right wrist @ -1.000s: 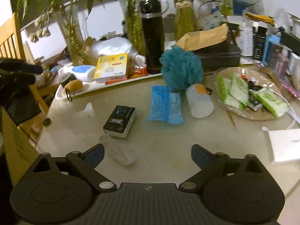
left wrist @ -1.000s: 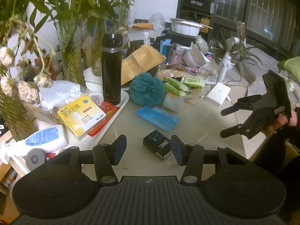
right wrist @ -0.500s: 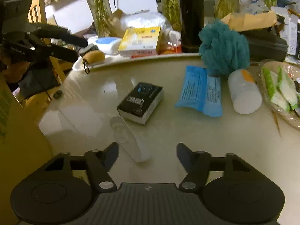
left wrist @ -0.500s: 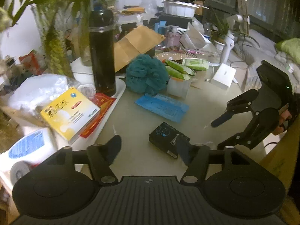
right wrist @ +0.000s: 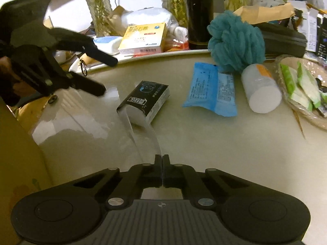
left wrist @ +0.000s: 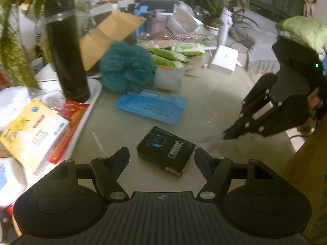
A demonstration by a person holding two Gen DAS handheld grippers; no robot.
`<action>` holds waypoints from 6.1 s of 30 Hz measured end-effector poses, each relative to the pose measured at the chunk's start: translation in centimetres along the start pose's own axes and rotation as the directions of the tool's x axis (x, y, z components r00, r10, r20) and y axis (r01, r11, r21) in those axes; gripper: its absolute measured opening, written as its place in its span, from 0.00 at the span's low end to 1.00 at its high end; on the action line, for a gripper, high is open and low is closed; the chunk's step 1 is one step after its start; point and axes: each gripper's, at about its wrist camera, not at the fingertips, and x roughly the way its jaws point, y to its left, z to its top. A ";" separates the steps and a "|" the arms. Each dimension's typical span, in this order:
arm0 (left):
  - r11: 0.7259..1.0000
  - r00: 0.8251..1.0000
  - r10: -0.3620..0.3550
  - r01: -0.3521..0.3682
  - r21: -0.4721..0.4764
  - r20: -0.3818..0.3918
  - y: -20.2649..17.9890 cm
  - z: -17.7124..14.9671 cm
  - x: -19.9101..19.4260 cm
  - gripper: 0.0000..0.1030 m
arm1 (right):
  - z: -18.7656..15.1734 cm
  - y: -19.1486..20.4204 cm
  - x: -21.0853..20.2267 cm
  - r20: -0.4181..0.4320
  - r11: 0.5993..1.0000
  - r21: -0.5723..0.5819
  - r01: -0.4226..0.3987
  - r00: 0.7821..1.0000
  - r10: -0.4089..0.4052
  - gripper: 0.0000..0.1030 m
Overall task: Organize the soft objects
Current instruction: 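Grasp the clear plastic strip with the right gripper while the left grasps the black pack, then lift the black pack with the left gripper while the right carries the strip toward the box, then carry the pack and strip over the cardboard box and open both grippers, then move both grippers away from the box back over the table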
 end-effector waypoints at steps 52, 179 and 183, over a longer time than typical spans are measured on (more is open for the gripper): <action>0.989 0.996 0.069 -0.075 0.130 0.051 -3.3 2.5 -5.4 0.81 | 0.9 1.9 -16.6 0.216 0.974 0.190 0.121 0.963 -0.162 0.03; 0.859 0.912 0.410 -0.385 -0.337 0.002 -14.4 -2.9 -25.4 0.87 | -1.6 20.3 -24.8 0.158 0.869 0.325 0.372 0.885 -0.438 1.00; 0.879 0.929 0.368 -0.338 -0.335 0.028 -14.7 -3.0 -25.3 0.87 | -2.2 19.4 -25.3 0.201 0.884 0.378 0.276 0.907 -0.369 1.00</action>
